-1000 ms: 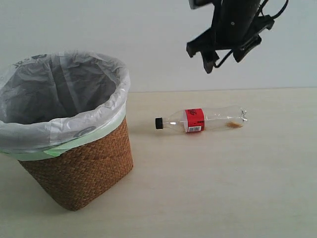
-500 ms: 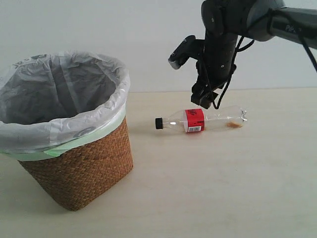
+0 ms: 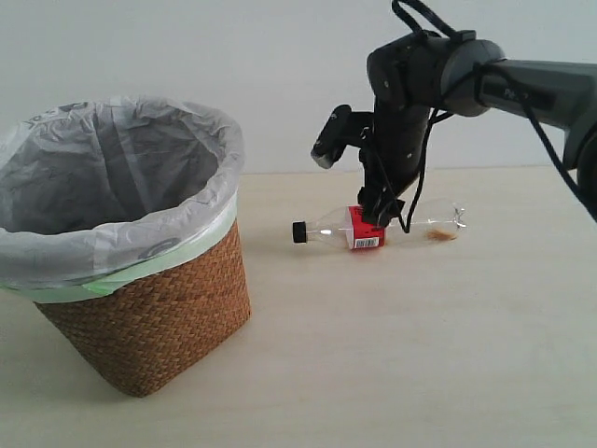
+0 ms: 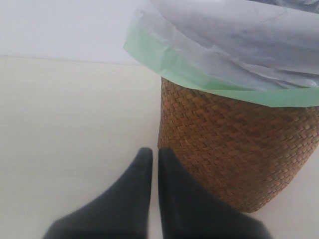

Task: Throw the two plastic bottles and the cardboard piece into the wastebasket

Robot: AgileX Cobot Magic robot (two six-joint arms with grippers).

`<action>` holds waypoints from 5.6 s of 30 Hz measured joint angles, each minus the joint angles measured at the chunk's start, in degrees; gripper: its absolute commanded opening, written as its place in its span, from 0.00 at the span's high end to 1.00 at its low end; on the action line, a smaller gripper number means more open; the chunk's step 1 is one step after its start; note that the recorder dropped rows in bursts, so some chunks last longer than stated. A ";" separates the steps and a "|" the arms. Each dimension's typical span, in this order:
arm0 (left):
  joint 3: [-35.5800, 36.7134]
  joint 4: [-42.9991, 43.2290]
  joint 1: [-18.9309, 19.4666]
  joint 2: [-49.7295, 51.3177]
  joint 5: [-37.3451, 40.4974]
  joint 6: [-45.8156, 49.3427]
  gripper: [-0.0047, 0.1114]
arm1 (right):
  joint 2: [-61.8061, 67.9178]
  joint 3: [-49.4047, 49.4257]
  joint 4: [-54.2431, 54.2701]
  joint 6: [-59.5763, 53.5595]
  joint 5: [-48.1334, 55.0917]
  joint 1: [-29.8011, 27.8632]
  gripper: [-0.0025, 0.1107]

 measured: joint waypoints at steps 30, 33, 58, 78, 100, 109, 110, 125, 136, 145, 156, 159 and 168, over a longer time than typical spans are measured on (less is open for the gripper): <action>0.00 0.00 0.00 0.00 0.00 0.00 0.93 | 7.59 -0.03 -0.76 4.37 -6.85 3.98 0.96; 0.00 0.00 0.00 0.00 0.00 0.00 0.93 | 6.22 -0.03 -2.14 12.56 -5.64 3.98 0.94; 0.00 0.00 0.00 0.00 0.00 0.00 0.93 | -46.38 52.69 10.10 42.33 -25.89 3.63 0.94; 0.00 0.00 0.00 0.00 0.00 0.00 0.93 | -46.34 50.80 12.65 39.13 -25.90 -7.31 0.94; 0.00 0.00 0.00 0.00 0.00 0.00 0.93 | -28.12 -4.94 -6.72 47.49 10.33 7.44 0.95; 0.00 0.00 0.00 0.00 0.00 0.00 0.93 | -36.85 14.76 -9.44 49.57 4.33 7.05 0.91; 0.00 0.00 0.00 0.00 0.00 0.00 0.93 | -38.59 18.67 -9.44 50.38 1.91 7.05 0.92; 0.00 0.00 0.00 0.00 0.00 0.00 0.93 | -84.08 72.79 -9.57 65.22 -34.75 7.00 0.92; 0.00 0.00 0.00 0.00 0.00 0.00 0.93 | -120.76 82.86 -9.70 74.17 -28.74 6.91 0.92; 0.00 0.00 0.00 0.00 0.00 0.00 0.93 | -130.01 84.04 -9.50 76.09 -17.03 6.91 0.92; 0.00 0.00 0.00 0.00 0.00 0.00 0.93 | -130.28 84.04 -9.50 76.33 -16.39 6.91 0.92; 0.00 0.00 0.00 0.00 0.00 0.00 0.93 | -130.28 84.04 -9.15 76.33 -16.29 6.91 0.92; 0.00 0.00 0.00 0.00 0.00 0.00 0.93 | -130.17 96.25 -6.46 76.34 -35.85 3.64 0.92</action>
